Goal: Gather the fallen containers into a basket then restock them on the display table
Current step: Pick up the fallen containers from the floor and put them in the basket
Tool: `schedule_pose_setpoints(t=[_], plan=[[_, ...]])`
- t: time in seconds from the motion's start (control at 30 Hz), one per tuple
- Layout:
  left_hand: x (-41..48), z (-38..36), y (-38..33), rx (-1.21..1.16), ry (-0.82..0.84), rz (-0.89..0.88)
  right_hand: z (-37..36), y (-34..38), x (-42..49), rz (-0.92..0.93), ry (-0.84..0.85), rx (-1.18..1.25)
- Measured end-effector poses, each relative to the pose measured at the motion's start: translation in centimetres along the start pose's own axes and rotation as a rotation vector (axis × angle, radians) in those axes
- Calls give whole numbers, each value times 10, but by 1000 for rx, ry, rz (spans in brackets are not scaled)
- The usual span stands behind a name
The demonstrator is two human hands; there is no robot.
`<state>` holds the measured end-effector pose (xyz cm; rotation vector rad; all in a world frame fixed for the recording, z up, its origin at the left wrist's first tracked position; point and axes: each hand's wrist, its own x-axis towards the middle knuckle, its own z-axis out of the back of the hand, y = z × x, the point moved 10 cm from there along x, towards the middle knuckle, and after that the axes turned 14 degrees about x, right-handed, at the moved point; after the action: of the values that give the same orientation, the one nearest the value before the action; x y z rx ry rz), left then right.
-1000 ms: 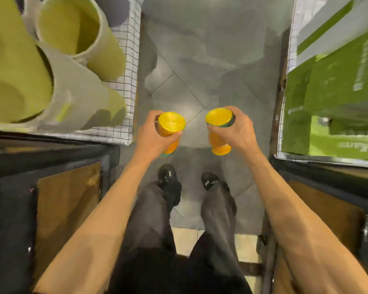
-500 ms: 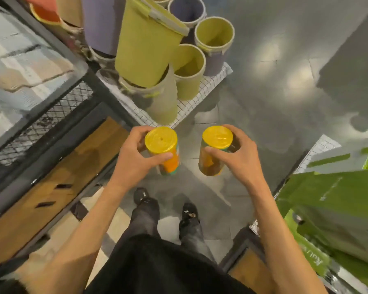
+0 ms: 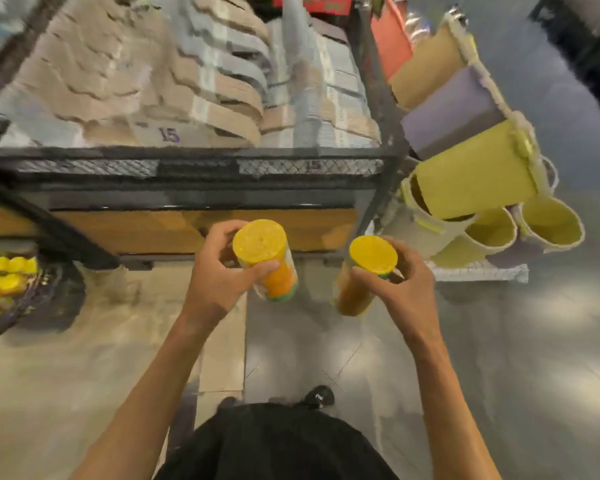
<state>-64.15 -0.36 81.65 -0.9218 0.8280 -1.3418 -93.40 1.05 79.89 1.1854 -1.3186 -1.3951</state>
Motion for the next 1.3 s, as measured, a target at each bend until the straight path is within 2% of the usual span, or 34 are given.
schedule_pose_setpoints(t=[0.27,0.5,0.73,0.97,1.3], plan=[[-78,232,81,109,-350,118,-269,15,-21,87,424,-58],[-157,374,150,224,-610,313,-461,9,-77,160,713,-123],[-210,486,201,252,-852,464,-619,8,-118,129,974,-119],[-208,594,265,222,-940,522,-771,-7,-142,184,1111,-186],[-161,743,368,225,-838,551,-962,-48,-147,185,1172,-319]])
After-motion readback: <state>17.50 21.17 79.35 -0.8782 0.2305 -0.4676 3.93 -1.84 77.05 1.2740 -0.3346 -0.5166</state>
